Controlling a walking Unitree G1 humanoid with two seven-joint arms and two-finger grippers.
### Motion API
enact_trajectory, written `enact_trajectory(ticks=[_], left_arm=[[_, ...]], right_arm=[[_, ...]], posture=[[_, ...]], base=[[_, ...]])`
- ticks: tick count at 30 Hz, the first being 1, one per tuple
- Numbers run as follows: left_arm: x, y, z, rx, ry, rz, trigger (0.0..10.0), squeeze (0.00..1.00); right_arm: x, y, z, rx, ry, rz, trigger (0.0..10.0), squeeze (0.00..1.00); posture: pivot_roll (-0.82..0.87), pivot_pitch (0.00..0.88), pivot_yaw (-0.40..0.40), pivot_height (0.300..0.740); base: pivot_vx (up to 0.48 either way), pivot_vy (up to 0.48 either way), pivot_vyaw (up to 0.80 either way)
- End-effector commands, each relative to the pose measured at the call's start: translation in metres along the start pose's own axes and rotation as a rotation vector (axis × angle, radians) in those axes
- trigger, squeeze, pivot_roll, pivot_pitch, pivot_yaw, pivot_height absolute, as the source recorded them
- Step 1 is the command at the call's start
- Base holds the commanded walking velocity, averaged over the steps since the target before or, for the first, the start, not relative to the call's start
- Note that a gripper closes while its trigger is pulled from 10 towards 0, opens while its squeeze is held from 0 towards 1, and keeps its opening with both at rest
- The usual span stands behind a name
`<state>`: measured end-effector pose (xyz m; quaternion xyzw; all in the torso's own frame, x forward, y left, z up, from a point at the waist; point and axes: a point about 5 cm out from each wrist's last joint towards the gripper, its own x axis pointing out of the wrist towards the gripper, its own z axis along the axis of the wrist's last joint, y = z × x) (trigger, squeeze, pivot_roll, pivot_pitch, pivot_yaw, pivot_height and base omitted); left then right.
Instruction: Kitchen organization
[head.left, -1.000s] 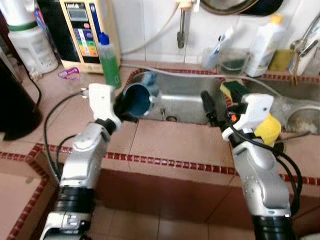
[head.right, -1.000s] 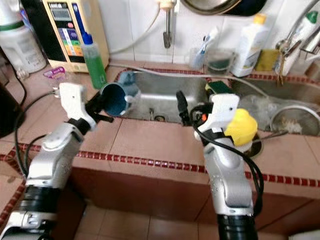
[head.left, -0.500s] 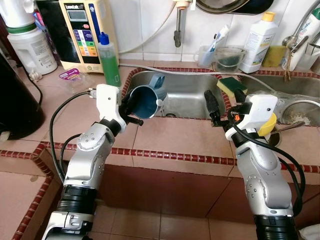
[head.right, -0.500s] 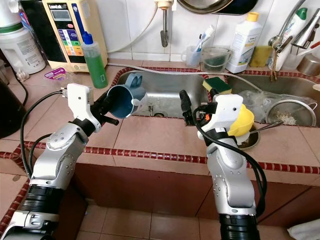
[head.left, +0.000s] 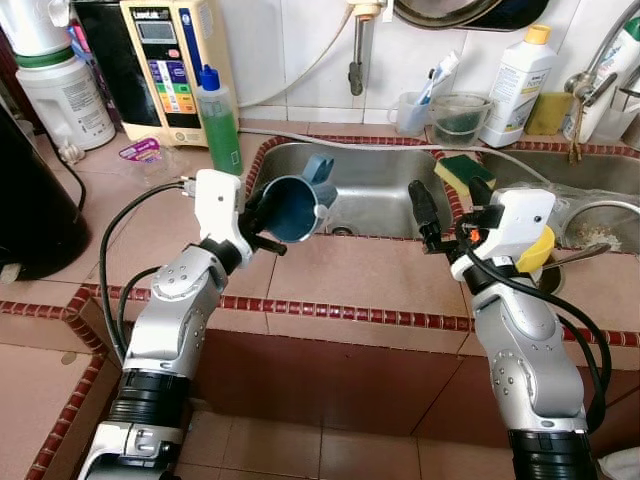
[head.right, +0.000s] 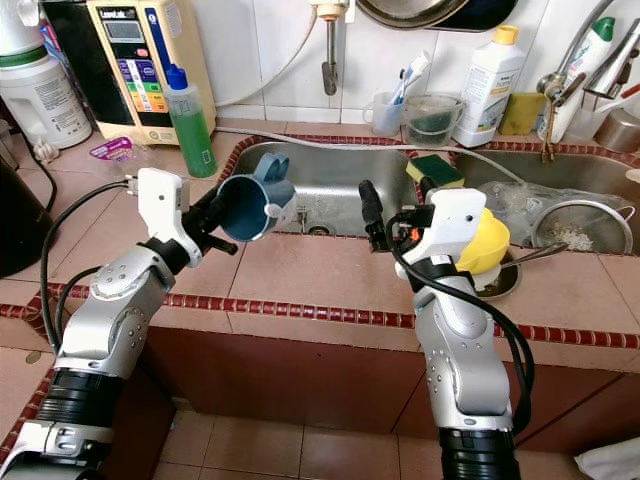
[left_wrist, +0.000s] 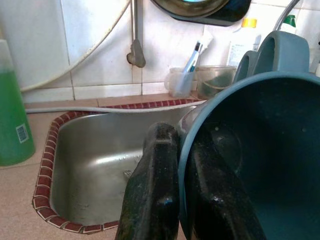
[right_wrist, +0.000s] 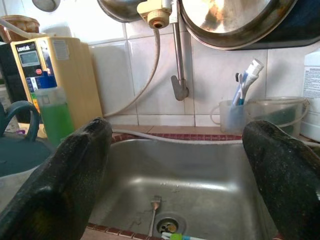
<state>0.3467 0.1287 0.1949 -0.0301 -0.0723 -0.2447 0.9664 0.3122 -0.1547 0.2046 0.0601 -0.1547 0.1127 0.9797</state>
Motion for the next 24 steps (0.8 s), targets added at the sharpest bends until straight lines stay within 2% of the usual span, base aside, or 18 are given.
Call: enact_trajectory(ticks=[1,22,24], left_arm=[[0.0001,-0.0005,0.0045,0.008,-0.007,-0.018,10.0,0.00],[-0.0004,-0.0038,0.0028,0.004,0.002,-0.034,10.0,0.00],[0.0001,-0.0037,0.0027,-0.016,0.000,-0.022,10.0,0.00]], right_arm=[[-0.0006,0.0001,0.0007,-0.008,-0.001,0.005,10.0,0.00],[-0.0020,0.0004,-0.0004,-0.008,0.006,0.006,10.0,0.00],[-0.0021,0.0004,-0.0006,-0.007,0.007,0.008,10.0,0.00]], posture=[[-0.15,0.083,0.057,0.740],[-0.15,0.088,0.057,0.740],[-0.15,0.088,0.057,0.740]], base=[[0.341,0.000,0.00],[0.382,0.000,0.00],[0.137,0.000,0.00]])
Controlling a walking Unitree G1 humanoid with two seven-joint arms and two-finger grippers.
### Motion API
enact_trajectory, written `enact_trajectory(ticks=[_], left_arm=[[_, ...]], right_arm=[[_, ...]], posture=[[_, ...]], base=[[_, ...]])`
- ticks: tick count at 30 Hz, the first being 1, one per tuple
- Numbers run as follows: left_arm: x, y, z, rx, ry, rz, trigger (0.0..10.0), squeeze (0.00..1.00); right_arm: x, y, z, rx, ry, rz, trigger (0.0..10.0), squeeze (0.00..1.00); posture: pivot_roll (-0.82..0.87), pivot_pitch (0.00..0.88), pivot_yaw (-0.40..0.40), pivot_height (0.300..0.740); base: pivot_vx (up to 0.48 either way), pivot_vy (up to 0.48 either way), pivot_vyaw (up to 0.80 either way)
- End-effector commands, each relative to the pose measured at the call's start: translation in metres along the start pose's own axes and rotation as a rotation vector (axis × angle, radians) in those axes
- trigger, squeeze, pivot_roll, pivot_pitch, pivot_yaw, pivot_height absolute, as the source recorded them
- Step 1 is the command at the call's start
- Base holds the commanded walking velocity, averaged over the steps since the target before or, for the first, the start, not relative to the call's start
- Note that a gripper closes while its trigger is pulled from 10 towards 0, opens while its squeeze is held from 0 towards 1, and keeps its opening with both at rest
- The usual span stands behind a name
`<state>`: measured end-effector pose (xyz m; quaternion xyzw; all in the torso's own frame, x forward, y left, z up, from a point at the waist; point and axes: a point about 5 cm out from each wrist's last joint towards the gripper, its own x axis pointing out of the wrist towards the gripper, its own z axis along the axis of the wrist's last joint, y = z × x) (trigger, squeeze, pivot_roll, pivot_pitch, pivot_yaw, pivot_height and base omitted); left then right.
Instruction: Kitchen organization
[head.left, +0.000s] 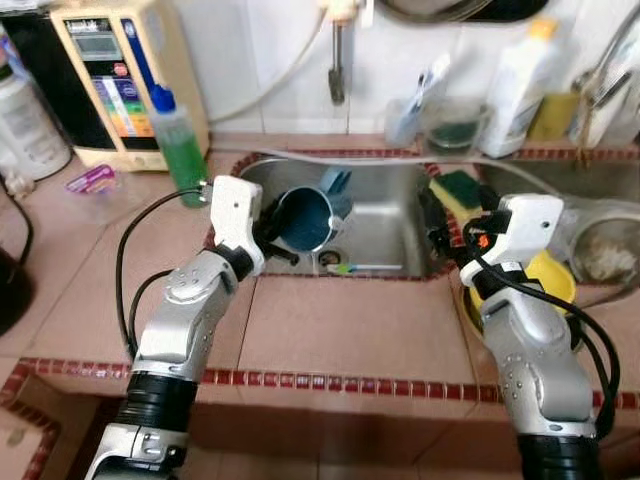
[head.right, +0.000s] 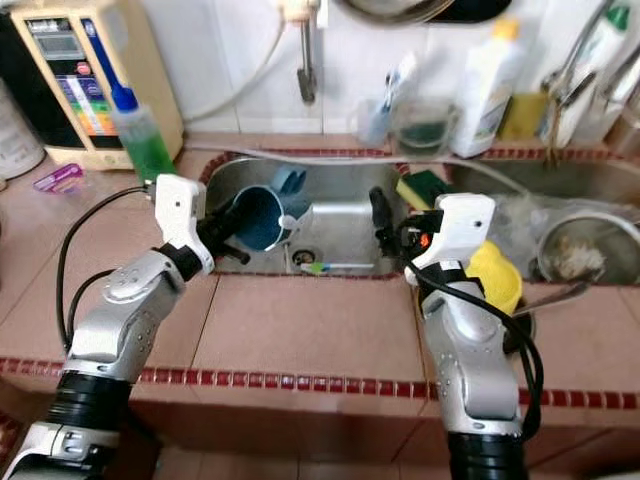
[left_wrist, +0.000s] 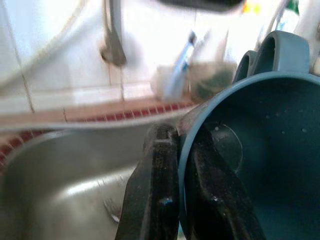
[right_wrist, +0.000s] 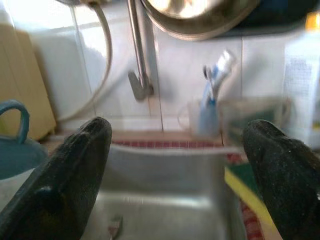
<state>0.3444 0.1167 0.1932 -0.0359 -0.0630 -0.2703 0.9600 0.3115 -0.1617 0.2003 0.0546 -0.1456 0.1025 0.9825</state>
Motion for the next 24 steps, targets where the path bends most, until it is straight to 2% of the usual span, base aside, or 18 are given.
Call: enact_trajectory(ticks=[1,16,19,24], left_arm=[[-0.003,0.008,0.005,-0.017,-0.013,0.033,10.0,0.00],[-0.002,0.011,-0.005,-0.035,0.114,0.081,10.0,0.00],[-0.003,0.013,-0.004,-0.003,0.107,0.084,10.0,0.00],[-0.004,0.015,-0.005,0.001,0.112,0.091,10.0,0.00]], right_arm=[[0.001,0.007,0.002,0.005,-0.010,0.028,10.0,0.00],[0.000,0.008,-0.008,0.052,0.069,0.010,10.0,0.00],[0.000,0.009,-0.009,0.050,0.083,0.014,10.0,0.00],[0.001,0.007,-0.010,0.017,0.093,0.027,10.0,0.00]], posture=[[-0.15,0.088,0.057,0.740],[-0.14,0.076,0.055,0.740],[-0.13,0.070,0.052,0.740],[-0.13,0.060,0.048,0.740]], base=[[0.000,0.000,0.00],[0.000,0.000,0.00],[0.000,0.000,0.00],[0.000,0.000,0.00]])
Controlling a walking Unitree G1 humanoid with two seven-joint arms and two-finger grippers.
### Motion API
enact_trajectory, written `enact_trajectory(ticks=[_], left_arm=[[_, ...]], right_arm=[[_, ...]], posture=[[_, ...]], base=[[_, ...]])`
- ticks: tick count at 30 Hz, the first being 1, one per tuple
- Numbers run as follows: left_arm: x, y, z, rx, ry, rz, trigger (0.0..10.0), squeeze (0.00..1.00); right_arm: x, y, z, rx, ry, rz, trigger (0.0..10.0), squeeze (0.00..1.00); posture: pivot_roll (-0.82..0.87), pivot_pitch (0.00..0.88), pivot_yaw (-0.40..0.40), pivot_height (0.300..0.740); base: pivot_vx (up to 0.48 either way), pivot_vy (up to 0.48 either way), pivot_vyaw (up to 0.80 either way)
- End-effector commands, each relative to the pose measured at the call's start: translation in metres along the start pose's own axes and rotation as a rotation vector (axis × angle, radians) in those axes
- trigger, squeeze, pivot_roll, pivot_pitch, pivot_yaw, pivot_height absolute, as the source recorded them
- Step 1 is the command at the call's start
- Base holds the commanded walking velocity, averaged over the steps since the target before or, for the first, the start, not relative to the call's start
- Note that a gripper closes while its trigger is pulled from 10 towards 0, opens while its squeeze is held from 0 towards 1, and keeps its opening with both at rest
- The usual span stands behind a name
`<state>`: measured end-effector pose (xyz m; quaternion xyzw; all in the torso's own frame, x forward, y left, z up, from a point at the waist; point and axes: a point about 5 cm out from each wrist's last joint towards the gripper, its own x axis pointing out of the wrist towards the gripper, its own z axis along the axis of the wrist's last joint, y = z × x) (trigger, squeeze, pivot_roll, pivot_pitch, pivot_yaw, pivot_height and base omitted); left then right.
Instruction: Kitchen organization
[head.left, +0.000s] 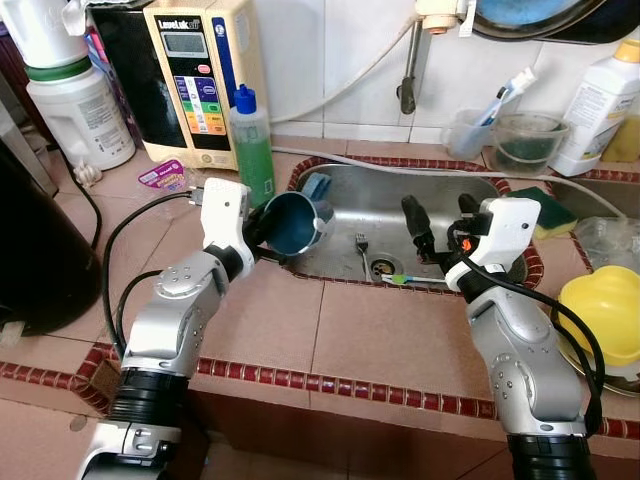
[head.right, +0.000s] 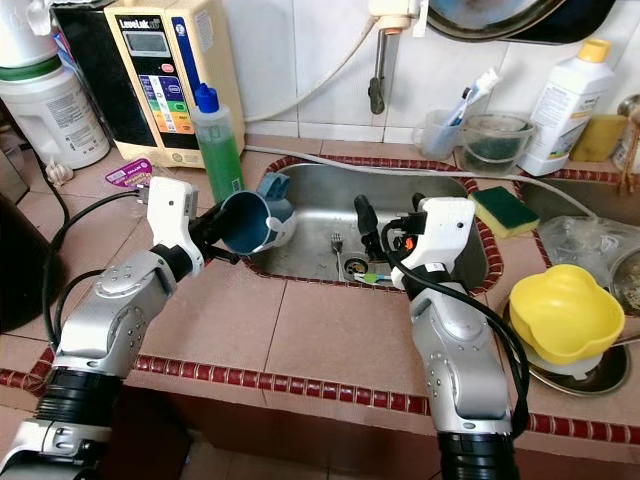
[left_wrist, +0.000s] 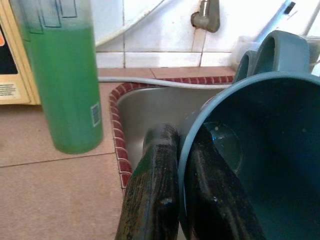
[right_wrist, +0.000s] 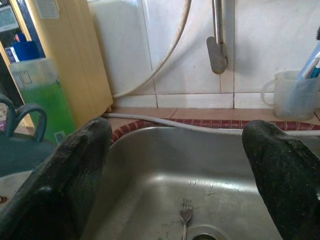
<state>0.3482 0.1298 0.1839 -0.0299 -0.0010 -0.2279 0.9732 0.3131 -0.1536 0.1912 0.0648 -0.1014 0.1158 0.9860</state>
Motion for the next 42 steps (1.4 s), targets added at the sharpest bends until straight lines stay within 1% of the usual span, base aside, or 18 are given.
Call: enact_trajectory(ticks=[1,5,11,13,16,21,23,30,33,38,39,41,42], left_arm=[[0.001,0.002,0.003,0.015,-0.007,0.002,10.0,0.00],[0.001,0.002,-0.001,0.027,0.006,0.012,10.0,0.00],[0.001,-0.003,-0.009,0.040,0.022,0.009,10.0,0.00],[0.002,-0.005,-0.015,0.065,0.038,0.007,10.0,0.00],[0.004,-0.008,-0.017,0.085,0.045,-0.008,10.0,0.00],[0.009,-0.016,-0.016,0.098,0.039,-0.038,10.0,0.00],[0.010,-0.017,-0.016,0.100,0.037,-0.042,10.0,0.00],[0.021,-0.026,-0.010,0.117,0.016,-0.075,10.0,0.00],[0.024,-0.031,-0.011,0.117,0.015,-0.088,10.0,0.00],[0.031,-0.039,-0.009,0.124,-0.002,-0.126,10.0,0.00],[0.035,-0.041,-0.009,0.140,0.000,-0.137,10.0,0.00],[0.039,-0.045,-0.007,0.153,-0.009,-0.153,10.0,0.00],[0.039,-0.045,-0.007,0.153,-0.009,-0.153,10.0,0.00]], right_arm=[[0.000,-0.001,-0.001,-0.035,0.011,0.013,10.0,0.00],[-0.004,0.002,-0.006,-0.057,0.040,0.041,10.0,0.00],[-0.014,0.006,-0.015,-0.050,0.085,0.071,10.0,0.00],[-0.020,0.007,-0.019,-0.053,0.110,0.083,10.0,0.00],[-0.024,0.008,-0.022,-0.058,0.129,0.088,10.0,0.00],[-0.027,0.009,-0.022,-0.047,0.138,0.088,10.0,0.00],[-0.028,0.009,-0.022,-0.046,0.139,0.090,10.0,0.00],[-0.033,0.008,-0.020,-0.051,0.146,0.096,10.0,0.00],[-0.037,0.008,-0.019,-0.040,0.155,0.105,10.0,0.00],[-0.046,0.003,-0.017,-0.036,0.180,0.072,10.0,0.00],[-0.051,0.003,-0.018,-0.040,0.189,0.071,10.0,0.00],[-0.057,0.003,-0.018,-0.035,0.198,0.067,10.0,0.00],[-0.057,0.003,-0.018,-0.035,0.198,0.067,10.0,0.00]], posture=[[-0.13,0.060,0.048,0.740],[-0.14,0.059,0.048,0.740],[-0.14,0.058,0.047,0.740],[-0.15,0.063,0.051,0.740],[-0.15,0.067,0.055,0.740],[-0.16,0.079,0.058,0.740],[-0.16,0.079,0.058,0.740],[-0.16,0.090,0.066,0.740],[-0.17,0.095,0.070,0.740],[-0.17,0.115,0.068,0.740],[-0.18,0.119,0.070,0.740],[-0.18,0.128,0.071,0.740],[-0.18,0.128,0.071,0.740]], base=[[0.000,0.000,0.00],[0.000,0.000,0.00],[0.000,0.000,0.00],[0.000,0.000,0.00],[0.000,0.000,0.00],[0.000,0.000,0.00],[0.000,0.000,0.00],[0.000,0.000,0.00],[0.000,0.000,0.00],[0.000,0.000,0.00],[0.000,0.000,0.00],[0.000,0.000,0.00],[0.000,0.000,0.00]])
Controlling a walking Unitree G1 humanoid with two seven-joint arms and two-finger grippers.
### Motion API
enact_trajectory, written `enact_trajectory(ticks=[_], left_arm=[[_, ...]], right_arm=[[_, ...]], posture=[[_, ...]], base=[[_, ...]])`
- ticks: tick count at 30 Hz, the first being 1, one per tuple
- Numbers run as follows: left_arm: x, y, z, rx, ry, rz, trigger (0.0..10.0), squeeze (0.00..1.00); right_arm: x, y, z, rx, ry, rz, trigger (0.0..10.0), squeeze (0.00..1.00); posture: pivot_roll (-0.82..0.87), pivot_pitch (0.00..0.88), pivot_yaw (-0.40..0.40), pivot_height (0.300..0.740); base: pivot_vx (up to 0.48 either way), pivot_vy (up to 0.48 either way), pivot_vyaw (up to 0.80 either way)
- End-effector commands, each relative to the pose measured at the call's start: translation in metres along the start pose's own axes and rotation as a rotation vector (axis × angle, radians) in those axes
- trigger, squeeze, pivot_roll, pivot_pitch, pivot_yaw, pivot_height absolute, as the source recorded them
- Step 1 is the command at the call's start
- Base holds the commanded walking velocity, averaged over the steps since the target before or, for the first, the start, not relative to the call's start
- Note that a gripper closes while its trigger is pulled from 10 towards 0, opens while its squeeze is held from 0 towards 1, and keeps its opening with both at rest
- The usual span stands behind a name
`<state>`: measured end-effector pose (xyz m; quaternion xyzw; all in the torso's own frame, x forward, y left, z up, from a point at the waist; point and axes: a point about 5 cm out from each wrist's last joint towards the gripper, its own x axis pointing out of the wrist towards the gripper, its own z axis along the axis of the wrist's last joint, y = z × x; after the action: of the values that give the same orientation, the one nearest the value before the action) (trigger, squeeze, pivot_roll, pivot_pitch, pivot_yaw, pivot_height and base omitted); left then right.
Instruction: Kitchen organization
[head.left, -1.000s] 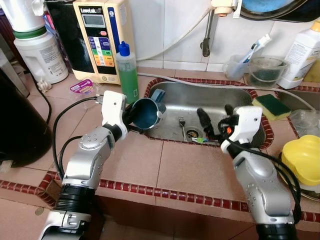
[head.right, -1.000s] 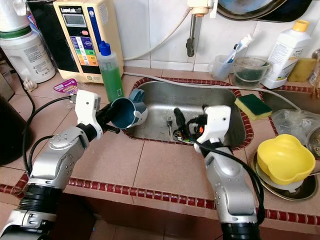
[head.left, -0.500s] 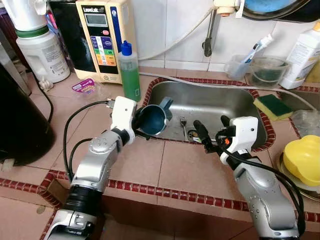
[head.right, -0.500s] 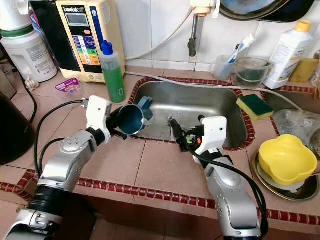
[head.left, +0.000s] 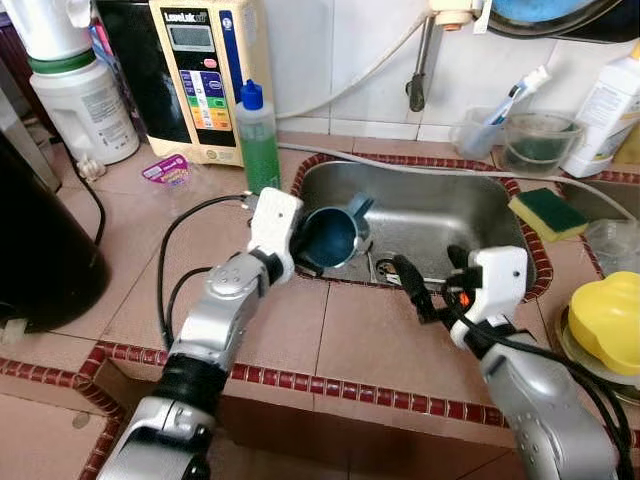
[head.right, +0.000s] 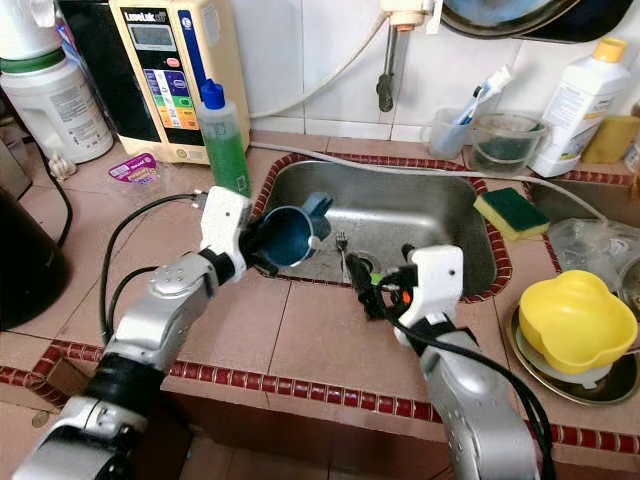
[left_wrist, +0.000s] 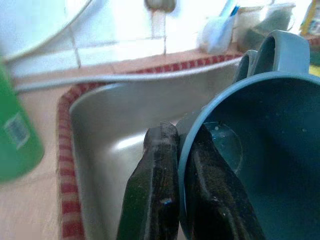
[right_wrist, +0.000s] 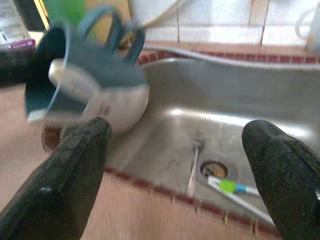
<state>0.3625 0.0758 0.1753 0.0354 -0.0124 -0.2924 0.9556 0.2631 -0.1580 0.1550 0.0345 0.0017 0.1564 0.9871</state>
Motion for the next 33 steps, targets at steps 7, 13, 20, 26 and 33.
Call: enact_trajectory(ticks=[7,13,20,26,33], left_arm=[[0.018,-0.014,0.007,0.044,-0.014,-0.076,10.0,0.00],[0.028,-0.029,-0.001,0.064,0.017,-0.156,10.0,0.00],[0.031,-0.030,-0.006,0.065,0.043,-0.189,10.0,0.00],[0.035,-0.018,-0.005,0.076,0.077,-0.169,10.0,0.00],[0.038,-0.005,0.004,0.043,0.073,-0.115,10.0,0.00]], right_arm=[[-0.013,0.002,0.006,0.017,-0.001,-0.022,10.0,0.00],[-0.020,0.007,0.006,0.031,0.010,-0.029,10.0,0.00],[-0.028,0.007,0.008,0.031,0.020,-0.036,10.0,0.00],[-0.032,0.009,0.009,0.038,0.020,-0.046,10.0,0.00],[-0.040,0.019,0.009,0.073,0.011,-0.009,10.0,0.00]], posture=[[-0.20,0.164,0.088,0.740],[-0.22,0.174,0.099,0.740],[-0.24,0.175,0.110,0.740],[-0.25,0.196,0.128,0.740],[-0.25,0.213,0.149,0.740]], base=[[0.000,0.000,0.00],[0.000,0.000,0.00],[0.000,0.000,0.00],[0.000,0.000,0.00],[0.000,0.000,0.00]])
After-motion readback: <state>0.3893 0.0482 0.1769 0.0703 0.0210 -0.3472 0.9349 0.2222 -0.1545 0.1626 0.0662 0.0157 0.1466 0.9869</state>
